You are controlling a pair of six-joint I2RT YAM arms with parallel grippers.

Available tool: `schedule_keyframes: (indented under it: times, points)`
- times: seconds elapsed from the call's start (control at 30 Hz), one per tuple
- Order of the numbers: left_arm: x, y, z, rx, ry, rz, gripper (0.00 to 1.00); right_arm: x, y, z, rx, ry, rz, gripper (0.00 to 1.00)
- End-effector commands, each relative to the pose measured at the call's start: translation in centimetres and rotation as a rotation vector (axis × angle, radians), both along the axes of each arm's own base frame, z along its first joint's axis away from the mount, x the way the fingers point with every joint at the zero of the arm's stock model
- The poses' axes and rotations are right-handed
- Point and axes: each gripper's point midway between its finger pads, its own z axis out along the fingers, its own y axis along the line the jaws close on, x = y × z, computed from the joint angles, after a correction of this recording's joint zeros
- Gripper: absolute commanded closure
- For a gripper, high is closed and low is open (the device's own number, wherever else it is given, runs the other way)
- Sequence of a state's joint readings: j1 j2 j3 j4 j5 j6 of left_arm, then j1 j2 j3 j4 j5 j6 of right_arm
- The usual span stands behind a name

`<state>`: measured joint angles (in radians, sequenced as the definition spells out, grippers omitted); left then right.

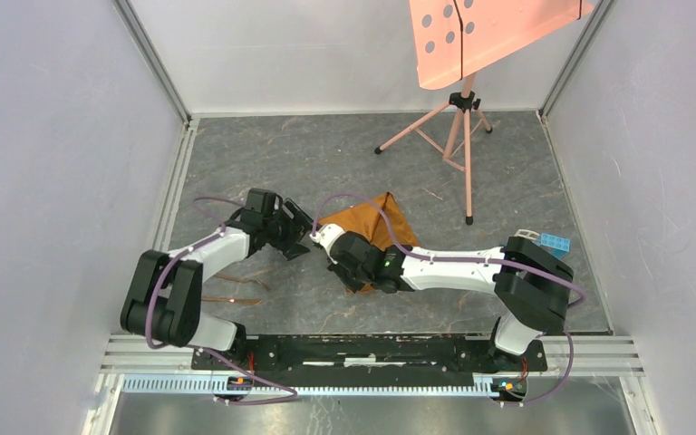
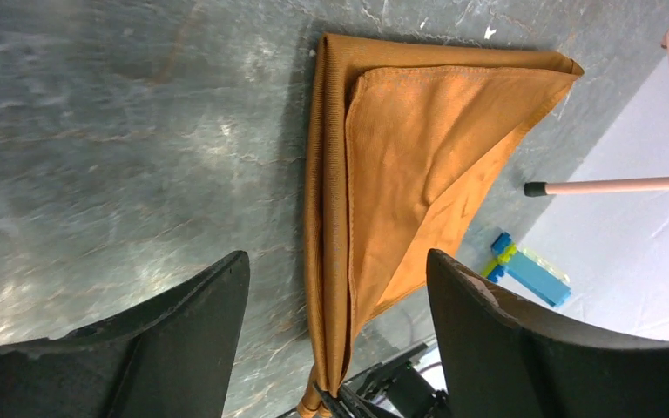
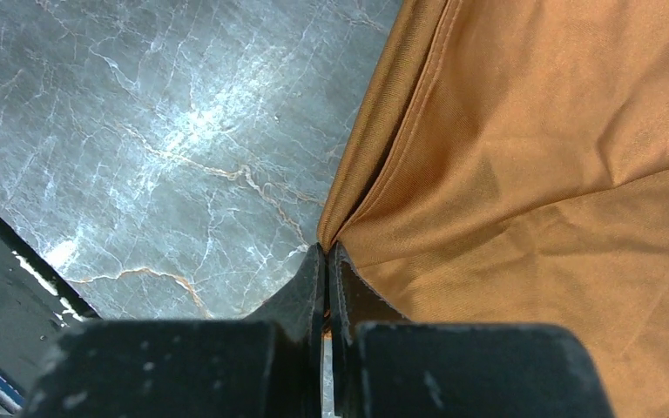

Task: Fold the napkin into a case and place the utensils inside
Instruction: Pick up the upper triangle-folded napkin from the center of the board.

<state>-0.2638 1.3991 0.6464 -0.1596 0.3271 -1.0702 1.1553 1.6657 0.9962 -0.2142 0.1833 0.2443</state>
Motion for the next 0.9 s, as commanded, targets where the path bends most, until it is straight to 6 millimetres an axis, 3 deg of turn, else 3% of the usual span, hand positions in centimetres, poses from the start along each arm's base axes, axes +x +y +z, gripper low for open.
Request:
schedule_keyframes:
  times: [0.0,0.4,0.7,0.87]
  points:
    - [2.1,-2.8,1.3,-0.17,-0.04,0.039,0.23,0.6,0.9,1.9,0.095,-0.022,0.015,1.0]
    - [2.5,-2.8,-3.0,-0.115,0.035,0.098,0.46,1.1,0.4,2.2,0.117,-0.022,0.012,1.0]
    - [3.8,-2.7,-3.0,-0.073,0.006,0.077,0.69,0.8,0.5,2.3,0.127,-0.015,0.025,1.0]
    - [3.7,-1.7,-1.3,0.0,-0.041,0.062,0.93,0.3,0.6,2.5,0.138,-0.002,0.047,1.0]
